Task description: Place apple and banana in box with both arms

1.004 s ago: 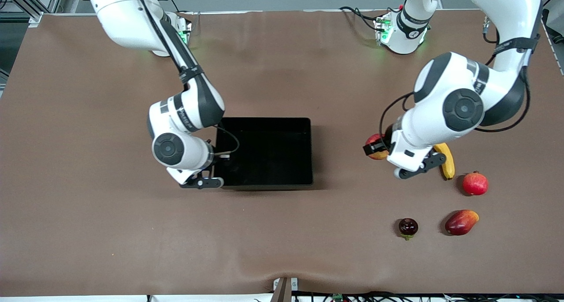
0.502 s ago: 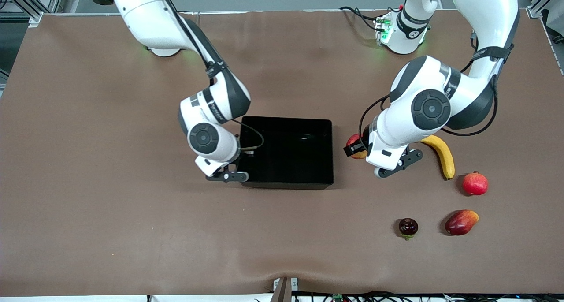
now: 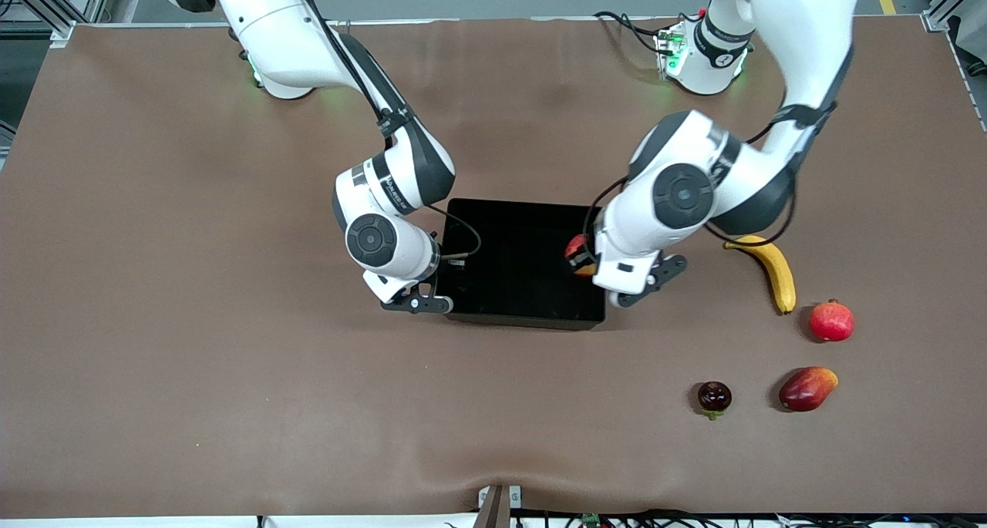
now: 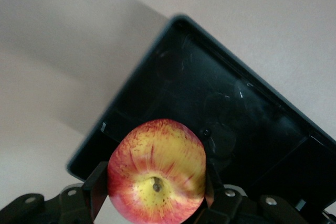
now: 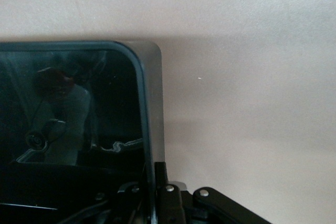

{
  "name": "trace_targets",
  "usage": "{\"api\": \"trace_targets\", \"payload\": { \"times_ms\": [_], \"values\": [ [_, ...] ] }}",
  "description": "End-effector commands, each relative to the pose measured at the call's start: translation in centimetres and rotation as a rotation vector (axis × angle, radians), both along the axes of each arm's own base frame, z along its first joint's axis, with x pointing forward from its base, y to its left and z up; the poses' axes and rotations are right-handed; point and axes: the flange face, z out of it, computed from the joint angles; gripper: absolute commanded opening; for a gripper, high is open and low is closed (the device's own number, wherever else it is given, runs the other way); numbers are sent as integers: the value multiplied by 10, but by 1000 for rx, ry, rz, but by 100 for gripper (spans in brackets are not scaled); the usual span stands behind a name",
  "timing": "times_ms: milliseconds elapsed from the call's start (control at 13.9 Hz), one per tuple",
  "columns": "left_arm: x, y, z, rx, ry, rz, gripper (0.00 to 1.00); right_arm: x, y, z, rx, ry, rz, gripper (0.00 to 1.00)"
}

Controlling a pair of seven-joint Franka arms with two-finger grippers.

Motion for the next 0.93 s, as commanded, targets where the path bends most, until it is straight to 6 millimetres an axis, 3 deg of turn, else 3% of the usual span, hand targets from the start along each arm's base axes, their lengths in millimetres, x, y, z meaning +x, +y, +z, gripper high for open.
{"api": "trace_targets", "payload": {
  "times_ms": [0, 143, 573, 717, 860],
  "values": [
    [3, -12, -16, -10, 7, 37, 0, 2, 12, 0, 22, -10, -26, 0],
    [-1, -21, -33, -7, 21, 49, 0, 0, 21, -9, 21, -28, -44, 0],
    [-14, -12, -95, 88, 89, 59, 0, -4, 29, -18, 17, -38, -49, 0],
    [-21, -8, -110, 139, 88, 75, 0, 1, 27, -16, 26, -73, -54, 48],
    [-26, -7, -118, 163, 101, 109, 0, 7, 29, -12, 52, -135, -65, 79]
  ]
}}
